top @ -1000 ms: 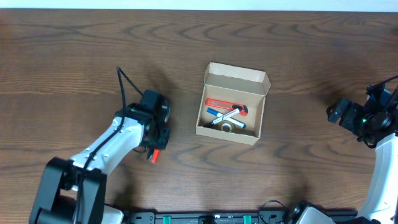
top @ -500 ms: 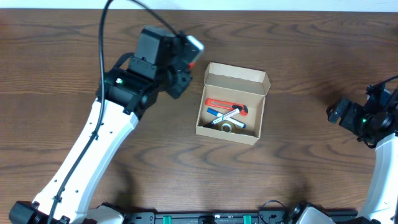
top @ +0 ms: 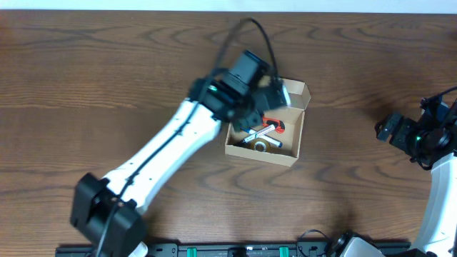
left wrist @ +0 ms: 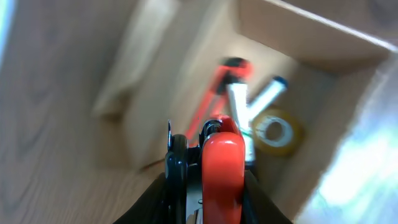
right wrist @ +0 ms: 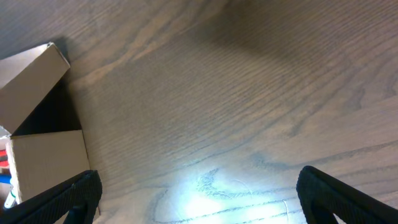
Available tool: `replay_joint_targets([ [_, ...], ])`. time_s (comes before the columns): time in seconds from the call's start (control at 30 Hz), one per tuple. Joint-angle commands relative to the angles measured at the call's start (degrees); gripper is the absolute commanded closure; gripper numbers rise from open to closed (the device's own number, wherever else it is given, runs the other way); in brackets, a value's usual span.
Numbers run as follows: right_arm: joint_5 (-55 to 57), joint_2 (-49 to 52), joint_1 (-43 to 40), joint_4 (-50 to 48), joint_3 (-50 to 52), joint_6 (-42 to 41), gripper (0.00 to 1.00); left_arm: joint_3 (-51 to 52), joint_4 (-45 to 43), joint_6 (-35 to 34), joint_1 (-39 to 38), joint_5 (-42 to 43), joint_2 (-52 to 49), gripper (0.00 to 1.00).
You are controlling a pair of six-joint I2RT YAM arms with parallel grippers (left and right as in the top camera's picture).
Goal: Pack container
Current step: 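Lift the red stapler and carry it with the left gripper into the box, then release the stapler in the box and raise the left gripper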
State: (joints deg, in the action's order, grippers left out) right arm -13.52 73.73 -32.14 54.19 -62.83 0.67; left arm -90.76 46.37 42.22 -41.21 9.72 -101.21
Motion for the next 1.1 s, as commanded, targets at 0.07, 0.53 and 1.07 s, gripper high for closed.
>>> replay_joint_targets([
  [0.07,-0.5,-0.8,0.0,0.0,-0.1,0.7,0.01,-0.7,1.2,10.8,-4.0,2.6,0.0,0.94],
  [0.53,-0.9,-0.8,0.0,0.4,-0.1,0.7,0.01,-0.7,-0.6,10.5,-4.5,5.0,-10.9,0.94],
  [1.07,-0.9,-0.8,0.0,0.4,-0.1,0.7,0.01,-0.7,-1.7,8.8,-4.5,4.9,-18.2,0.93],
])
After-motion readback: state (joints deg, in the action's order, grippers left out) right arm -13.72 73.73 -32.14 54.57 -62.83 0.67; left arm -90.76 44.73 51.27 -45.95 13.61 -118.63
